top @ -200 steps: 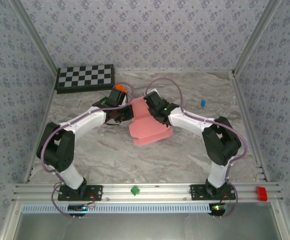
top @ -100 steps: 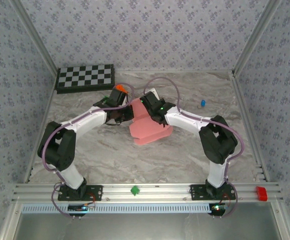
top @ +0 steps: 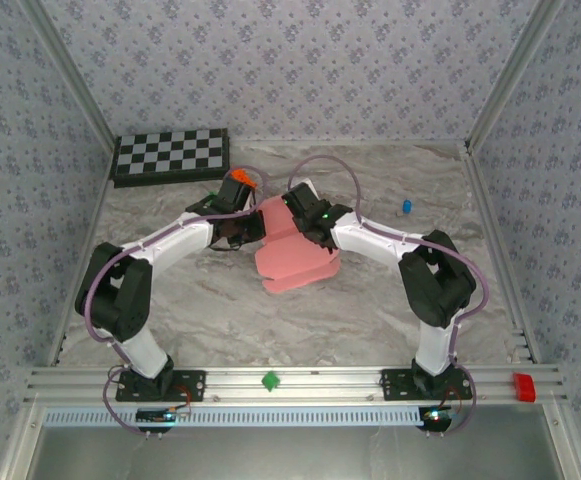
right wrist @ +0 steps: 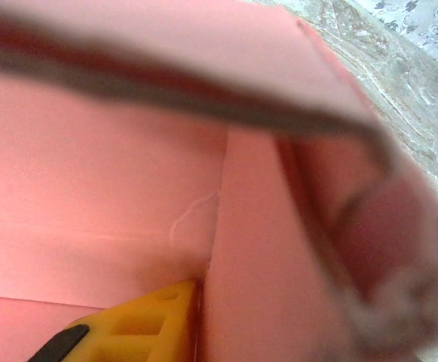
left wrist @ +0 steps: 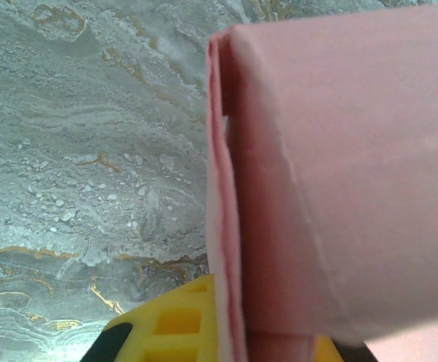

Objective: Fold the paper box

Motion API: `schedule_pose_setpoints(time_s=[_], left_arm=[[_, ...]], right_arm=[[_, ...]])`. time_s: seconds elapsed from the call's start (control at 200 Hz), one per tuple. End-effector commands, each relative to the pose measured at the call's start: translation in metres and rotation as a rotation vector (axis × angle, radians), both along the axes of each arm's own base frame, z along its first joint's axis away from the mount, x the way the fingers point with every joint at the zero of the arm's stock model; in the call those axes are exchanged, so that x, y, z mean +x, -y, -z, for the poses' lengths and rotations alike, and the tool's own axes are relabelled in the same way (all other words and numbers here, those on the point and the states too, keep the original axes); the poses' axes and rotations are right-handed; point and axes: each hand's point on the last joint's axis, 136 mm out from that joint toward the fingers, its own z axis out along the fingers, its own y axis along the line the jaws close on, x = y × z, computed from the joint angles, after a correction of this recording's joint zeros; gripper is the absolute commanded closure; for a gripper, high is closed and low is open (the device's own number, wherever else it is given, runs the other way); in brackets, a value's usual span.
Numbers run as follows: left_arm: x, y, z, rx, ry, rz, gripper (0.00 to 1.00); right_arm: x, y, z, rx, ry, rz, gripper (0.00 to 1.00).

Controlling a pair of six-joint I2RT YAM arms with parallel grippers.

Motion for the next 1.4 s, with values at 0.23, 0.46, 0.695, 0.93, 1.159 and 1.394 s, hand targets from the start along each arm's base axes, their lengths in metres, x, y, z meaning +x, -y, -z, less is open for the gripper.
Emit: schedule_pose_setpoints(time_s=[0.23, 0.46, 0.695, 0.93, 1.159, 1.394], left_arm=[[0.006, -0.001, -0.008, -0.008, 0.012, -0.017, 1.0], [0.006, -0.001, -0.007, -0.006, 0.009, -0.017, 1.0], [0.007, -0.002, -0.004, -0.003, 0.004, -0.023, 1.0], [0.007, -0.002, -0.001, 0.002, -0.006, -0.032, 1.0], [0.008, -0.003, 0.003, -0.003, -0.02, -0.055, 1.0], [0.008, -0.002, 0.007, -0.01, -0.033, -0.073, 1.0]], right_arm=[[0.004, 0.018, 0.002, -0.063, 0.004, 0.092, 0.8], [0.004, 0.031, 0.004, -0.149, 0.017, 0.172, 0.83], [0.003, 0.033, 0.003, -0.175, 0.028, 0.191, 0.84], [0.002, 0.029, 0.0, -0.174, 0.034, 0.186, 0.83], [-0.003, -0.003, -0.007, -0.036, 0.021, 0.048, 0.77], [-0.009, -0.021, -0.01, 0.056, -0.018, -0.023, 0.69]])
